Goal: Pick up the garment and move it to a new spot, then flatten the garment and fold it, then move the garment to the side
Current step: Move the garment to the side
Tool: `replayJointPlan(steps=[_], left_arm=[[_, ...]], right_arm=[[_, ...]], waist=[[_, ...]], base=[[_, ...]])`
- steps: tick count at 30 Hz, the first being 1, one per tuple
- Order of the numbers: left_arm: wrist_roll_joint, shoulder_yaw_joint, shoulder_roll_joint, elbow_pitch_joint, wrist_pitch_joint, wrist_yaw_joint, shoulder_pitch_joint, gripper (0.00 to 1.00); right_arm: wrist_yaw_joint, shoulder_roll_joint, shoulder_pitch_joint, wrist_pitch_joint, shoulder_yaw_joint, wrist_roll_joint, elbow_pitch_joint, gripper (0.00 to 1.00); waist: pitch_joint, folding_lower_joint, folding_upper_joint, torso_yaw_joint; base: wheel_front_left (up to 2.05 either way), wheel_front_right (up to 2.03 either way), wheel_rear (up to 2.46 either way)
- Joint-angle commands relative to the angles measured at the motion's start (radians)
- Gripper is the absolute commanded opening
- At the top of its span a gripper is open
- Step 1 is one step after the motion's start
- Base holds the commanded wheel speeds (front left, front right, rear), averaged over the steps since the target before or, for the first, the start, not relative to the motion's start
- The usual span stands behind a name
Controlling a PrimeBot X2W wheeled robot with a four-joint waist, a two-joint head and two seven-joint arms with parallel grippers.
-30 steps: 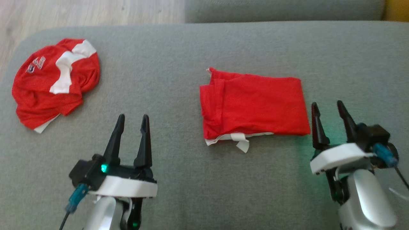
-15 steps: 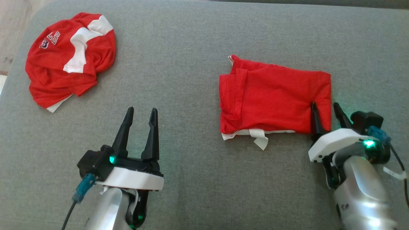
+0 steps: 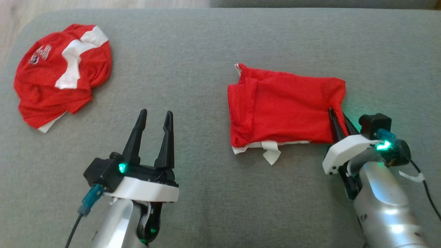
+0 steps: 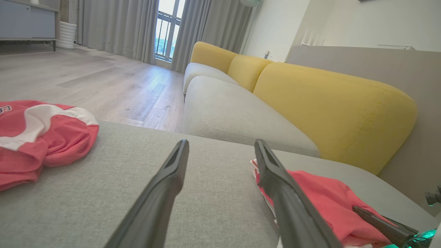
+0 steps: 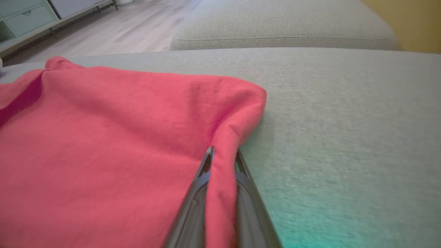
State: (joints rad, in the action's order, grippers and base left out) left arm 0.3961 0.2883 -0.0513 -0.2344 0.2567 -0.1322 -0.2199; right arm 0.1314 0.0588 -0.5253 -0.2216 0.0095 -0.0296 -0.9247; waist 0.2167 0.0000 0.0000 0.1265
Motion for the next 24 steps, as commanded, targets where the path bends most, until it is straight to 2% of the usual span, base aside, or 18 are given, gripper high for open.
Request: replayJointPlan(steps=[1,8,18,24], left_arm=[[0.005,-0.026,-0.015,0.036,0.005,0.002,-0.021,1.00],[0.002,-0.023,-0.018,0.050,0.005,0.002,-0.033,1.00],[-0.008,0.040,-0.013,0.090,0.005,0.002,-0.097,1.00],[-0.008,0.069,-0.012,0.125,0.005,0.002,-0.142,1.00]], right_arm=[[-0.001,0.014,-0.028,-0.016,0.017,0.025,0.013,0.00],[-0.001,0.113,-0.071,-0.011,0.058,0.073,0.015,0.00],[-0.001,0.403,-0.152,0.025,0.125,0.052,0.024,0.00],[-0.001,0.572,-0.211,0.038,0.104,0.026,0.031,0.00]], waist=[[-0.016,0.0000,0.0000,-0.026],[-0.017,0.0000,0.0000,-0.080],[0.075,0.0000,0.0000,-0.113],[0.145,0.0000,0.0000,-0.100]], base=[[0.00,0.00,0.00],[0.00,0.00,0.00],[0.00,0.00,0.00],[0.00,0.00,0.00]])
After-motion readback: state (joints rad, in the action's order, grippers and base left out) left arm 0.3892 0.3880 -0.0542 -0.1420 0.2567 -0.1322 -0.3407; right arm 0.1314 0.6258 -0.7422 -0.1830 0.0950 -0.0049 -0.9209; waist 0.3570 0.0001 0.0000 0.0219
